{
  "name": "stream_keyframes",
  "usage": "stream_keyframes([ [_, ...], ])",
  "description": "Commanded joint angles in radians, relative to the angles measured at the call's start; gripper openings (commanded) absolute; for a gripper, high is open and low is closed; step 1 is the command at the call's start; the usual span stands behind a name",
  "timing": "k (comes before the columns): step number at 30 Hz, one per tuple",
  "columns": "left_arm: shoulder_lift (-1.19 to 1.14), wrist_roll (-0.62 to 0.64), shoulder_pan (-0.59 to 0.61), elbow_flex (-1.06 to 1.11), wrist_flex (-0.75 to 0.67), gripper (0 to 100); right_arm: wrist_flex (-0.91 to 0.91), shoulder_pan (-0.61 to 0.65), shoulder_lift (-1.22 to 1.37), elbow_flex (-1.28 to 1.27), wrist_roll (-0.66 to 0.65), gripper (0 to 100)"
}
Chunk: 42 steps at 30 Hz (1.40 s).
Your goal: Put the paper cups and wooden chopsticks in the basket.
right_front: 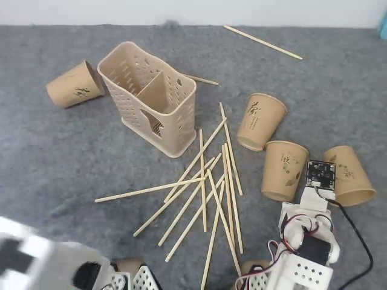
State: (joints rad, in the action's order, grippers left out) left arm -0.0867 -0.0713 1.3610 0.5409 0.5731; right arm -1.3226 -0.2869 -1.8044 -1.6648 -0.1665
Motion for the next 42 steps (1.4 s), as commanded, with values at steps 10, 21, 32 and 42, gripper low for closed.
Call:
stream_keyframes([
  [10, -0.667, 0.083, 0.017, -0.935, 0.385, 1, 0.012, -0.013, -0.013, -0.018, -0.012, 0.8],
  [21, -1.158, 0.161, -0.069, -1.79, 0.637, 1, 0.012, -0.013, -0.013, -0.018, -0.012, 0.8],
  [32, -1.376, 0.046, -0.245, -2.218, 0.855, 1, 0.012, -0.013, -0.013, -0.018, -0.012, 0.8],
  [42, -1.289, -0.109, -0.391, -2.221, 0.996, 1, 0.013, -0.013, -0.013, -0.018, -0.012, 0.8],
])
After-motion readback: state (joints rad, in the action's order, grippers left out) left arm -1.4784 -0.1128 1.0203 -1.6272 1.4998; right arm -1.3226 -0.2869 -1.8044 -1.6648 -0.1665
